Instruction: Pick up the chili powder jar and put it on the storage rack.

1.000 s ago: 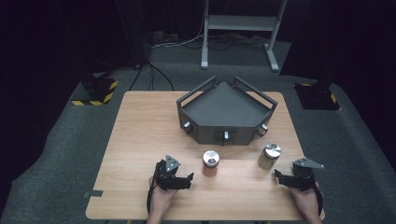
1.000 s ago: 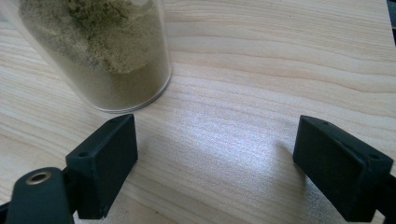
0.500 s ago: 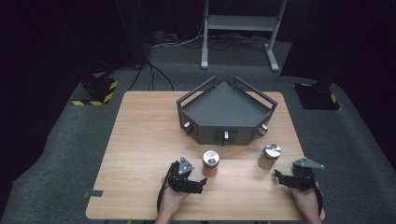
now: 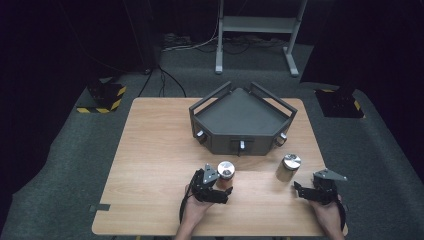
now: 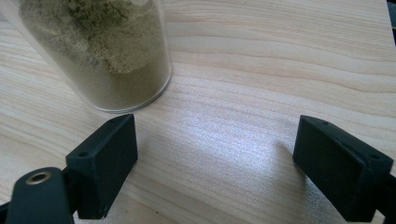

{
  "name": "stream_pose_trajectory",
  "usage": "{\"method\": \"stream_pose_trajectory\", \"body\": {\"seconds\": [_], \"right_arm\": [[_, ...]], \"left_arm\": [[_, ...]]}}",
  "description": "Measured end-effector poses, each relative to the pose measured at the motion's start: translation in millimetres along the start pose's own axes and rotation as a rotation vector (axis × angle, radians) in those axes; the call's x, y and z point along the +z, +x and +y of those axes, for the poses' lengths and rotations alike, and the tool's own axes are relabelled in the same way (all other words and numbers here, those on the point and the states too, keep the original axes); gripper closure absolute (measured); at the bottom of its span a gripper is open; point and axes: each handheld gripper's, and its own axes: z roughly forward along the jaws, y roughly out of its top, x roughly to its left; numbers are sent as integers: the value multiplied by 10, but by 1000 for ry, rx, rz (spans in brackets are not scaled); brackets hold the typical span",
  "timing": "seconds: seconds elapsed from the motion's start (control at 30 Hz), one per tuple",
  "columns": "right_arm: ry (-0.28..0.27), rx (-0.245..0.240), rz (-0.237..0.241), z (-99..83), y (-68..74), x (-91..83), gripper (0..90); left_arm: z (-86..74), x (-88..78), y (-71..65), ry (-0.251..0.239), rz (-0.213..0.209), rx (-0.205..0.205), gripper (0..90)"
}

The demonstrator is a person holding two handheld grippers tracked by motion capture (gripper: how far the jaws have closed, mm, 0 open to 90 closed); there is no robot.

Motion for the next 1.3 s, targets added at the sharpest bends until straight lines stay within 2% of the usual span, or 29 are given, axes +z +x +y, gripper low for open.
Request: {"method": "stream_pose_trajectory", "body": {"seconds": [0.03,0.07,0.1,0.13,0.17,0.2,0.23,0.27,0.3,0.33,0.63,0.67,0.7,0.77,0.8,0.83,1.3], "right_arm": [[0,0,0,0,0,0,137],[0,0,0,0,0,0,137],[0,0,0,0,0,0,137],[0,0,0,0,0,0,137],[0,0,0,0,0,0,137],[0,0,0,0,0,0,137],[0,0,0,0,0,0,137],[0,0,0,0,0,0,137],[0,0,0,0,0,0,137],[0,0,1,0,-1,0,137],[0,0,1,0,-1,0,137],[0,0,1,0,-1,0,137],[0,0,1,0,-1,0,137],[0,0,1,0,-1,0,137],[0,0,1,0,-1,0,137],[0,0,1,0,-1,0,137],[0,0,1,0,-1,0,137]], "left_arm": [[281,-86,123,169,-6,220,100],[277,-76,118,163,-6,221,105],[-12,47,-24,-17,0,0,115],[-12,47,-24,-17,0,0,120],[268,-41,101,153,-4,219,120],[269,-28,95,153,-3,222,123],[-5,82,-37,-14,4,11,128],[-18,98,-46,-22,5,4,135],[-19,107,-53,-23,8,5,141],[261,12,71,149,5,224,148],[223,79,50,146,18,216,208],[-66,188,-84,-32,27,-2,208],[215,80,43,144,25,219,217],[209,77,44,143,27,220,237],[-84,187,-87,-40,32,-4,237],[203,74,43,142,32,221,249],[189,74,1,138,51,239,292]]}}
